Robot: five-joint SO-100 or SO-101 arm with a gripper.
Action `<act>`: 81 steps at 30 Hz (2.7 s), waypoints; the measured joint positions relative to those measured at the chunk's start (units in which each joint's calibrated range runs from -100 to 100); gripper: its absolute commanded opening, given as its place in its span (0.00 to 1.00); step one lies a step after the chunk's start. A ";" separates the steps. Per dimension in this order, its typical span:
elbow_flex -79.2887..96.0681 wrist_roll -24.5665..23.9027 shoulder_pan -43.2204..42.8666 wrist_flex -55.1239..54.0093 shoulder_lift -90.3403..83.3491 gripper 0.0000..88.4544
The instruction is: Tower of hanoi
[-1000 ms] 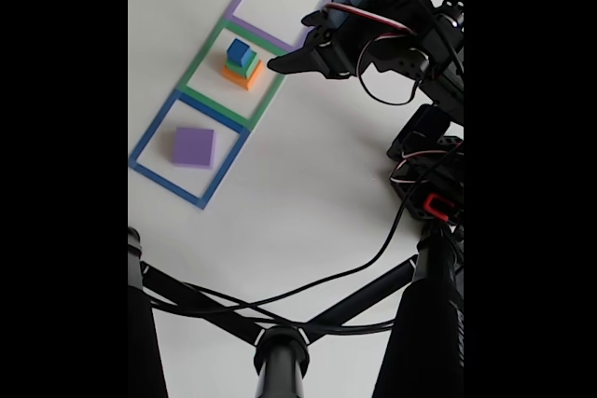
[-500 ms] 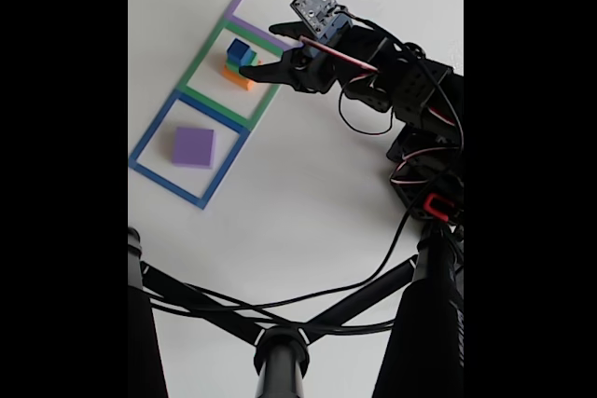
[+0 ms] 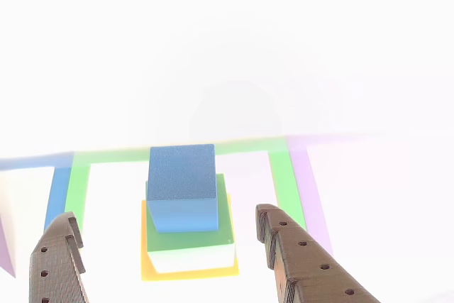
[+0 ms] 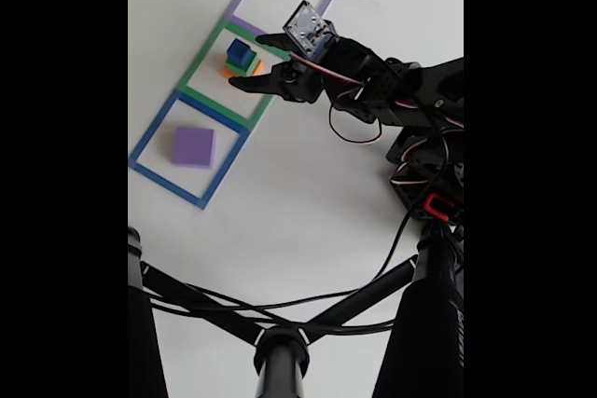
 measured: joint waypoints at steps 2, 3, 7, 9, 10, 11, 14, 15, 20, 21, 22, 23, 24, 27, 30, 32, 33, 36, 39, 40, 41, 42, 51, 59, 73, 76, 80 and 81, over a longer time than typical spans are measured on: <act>-0.17 0.00 0.00 -1.52 1.94 0.32; -0.44 0.00 0.00 -2.25 2.95 0.32; -1.83 0.00 0.00 -4.17 5.66 0.32; -2.61 0.00 0.00 -4.33 6.25 0.31; -2.87 0.00 0.00 -4.33 6.25 0.31; -3.05 0.00 0.00 -4.33 6.25 0.31; -3.57 0.00 0.00 -4.33 6.92 0.30; -3.66 0.00 0.00 -4.33 6.92 0.30; -4.61 0.00 -1.23 -4.33 7.77 0.28; -4.96 0.00 -1.23 -4.33 8.19 0.28; -5.05 0.00 -1.15 -4.33 8.44 0.27; -5.13 0.00 -1.15 -4.41 8.70 0.27; -5.40 0.00 -1.15 -4.49 8.95 0.26; -5.66 0.00 -1.15 -4.82 9.20 0.23; -5.74 0.00 -1.15 -4.82 9.29 0.21; -5.92 0.00 -1.15 -4.82 9.29 0.19; -5.92 0.00 -1.23 -4.82 9.46 0.18; -5.92 0.00 -1.64 -4.82 9.71 0.14; -5.92 0.00 -1.64 -4.82 9.71 0.12; -5.92 0.00 -1.64 -4.82 9.71 0.11; -5.92 0.00 -1.64 -4.82 9.71 0.10; -5.92 0.00 -1.64 -4.82 9.71 0.09; -5.92 0.00 -2.05 -4.82 9.71 0.04; -6.44 0.00 -2.05 -4.33 9.71 0.04; -31.77 0.00 -3.44 51.44 -14.77 0.03; -44.65 0.00 -4.26 69.90 -15.96 0.03; -62.23 0.00 -6.30 90.77 -15.96 0.03; -66.14 0.00 -6.88 95.18 -16.04 0.03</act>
